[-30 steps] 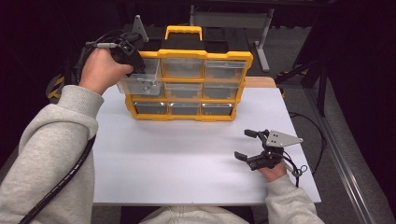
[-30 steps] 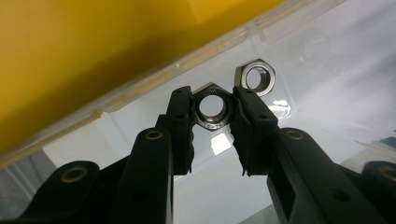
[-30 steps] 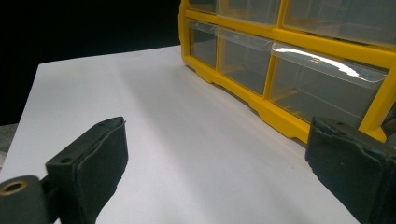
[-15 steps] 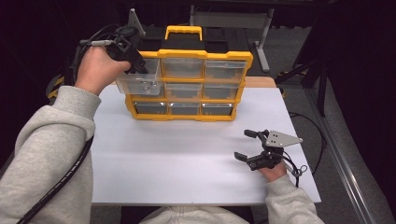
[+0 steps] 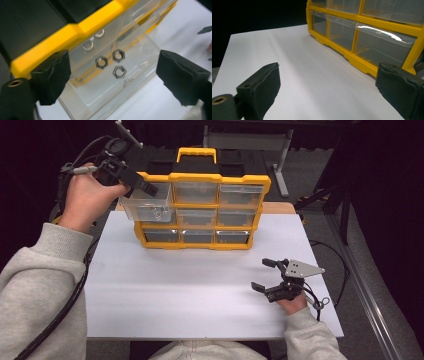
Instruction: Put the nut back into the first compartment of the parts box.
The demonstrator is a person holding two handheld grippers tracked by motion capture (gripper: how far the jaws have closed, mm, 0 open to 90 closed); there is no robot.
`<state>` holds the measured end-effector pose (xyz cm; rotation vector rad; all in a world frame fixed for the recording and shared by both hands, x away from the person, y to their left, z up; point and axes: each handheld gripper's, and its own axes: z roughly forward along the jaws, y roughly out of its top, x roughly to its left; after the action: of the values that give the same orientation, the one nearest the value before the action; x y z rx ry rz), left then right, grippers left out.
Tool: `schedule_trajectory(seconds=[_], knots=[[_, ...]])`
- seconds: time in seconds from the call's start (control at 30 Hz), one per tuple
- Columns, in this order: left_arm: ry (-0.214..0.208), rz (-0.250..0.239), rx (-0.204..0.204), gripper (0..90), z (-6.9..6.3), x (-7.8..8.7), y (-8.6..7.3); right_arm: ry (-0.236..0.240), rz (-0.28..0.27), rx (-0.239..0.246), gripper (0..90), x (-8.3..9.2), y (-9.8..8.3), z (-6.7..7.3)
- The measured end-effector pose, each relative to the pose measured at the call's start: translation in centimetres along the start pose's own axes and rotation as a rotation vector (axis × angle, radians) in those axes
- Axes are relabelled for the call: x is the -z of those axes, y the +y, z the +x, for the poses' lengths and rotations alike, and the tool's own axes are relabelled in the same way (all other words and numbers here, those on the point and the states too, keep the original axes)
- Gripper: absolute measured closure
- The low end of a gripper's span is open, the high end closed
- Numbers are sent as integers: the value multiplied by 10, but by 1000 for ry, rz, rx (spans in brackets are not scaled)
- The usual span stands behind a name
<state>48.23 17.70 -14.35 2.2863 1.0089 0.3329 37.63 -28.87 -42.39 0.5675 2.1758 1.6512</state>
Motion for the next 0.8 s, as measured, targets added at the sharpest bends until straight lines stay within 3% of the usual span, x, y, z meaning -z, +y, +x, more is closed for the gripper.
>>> schedule_trajectory(seconds=[0.1, 0.2, 0.3, 0.37, 0.4, 0.5, 0.63, 0.8], knots=[[14, -101, -38, 119, -8, 10, -13, 0, -1, 0, 65, 0, 0, 0], [-18, -177, -62, 106, -15, 14, -31, -7, -3, 2, 65, 1, 1, 0], [-67, -266, -68, 86, -18, 14, -48, -11, -14, -4, 65, 2, 1, -1], [-124, -333, -71, 52, -19, 12, -62, -16, -16, -3, 65, 4, 1, -2], [-146, -388, -85, 47, -21, 9, -72, -18, -19, -2, 65, 4, 1, -2], [-187, -467, -105, 36, -27, 0, -93, -27, -26, -2, 63, 6, 2, -2], [-216, -547, -148, 34, -35, -18, -119, -33, -30, -5, 60, 7, 2, -3], [-256, -584, -180, 17, -39, -39, -139, -36, -38, -5, 56, 8, 2, -3]])
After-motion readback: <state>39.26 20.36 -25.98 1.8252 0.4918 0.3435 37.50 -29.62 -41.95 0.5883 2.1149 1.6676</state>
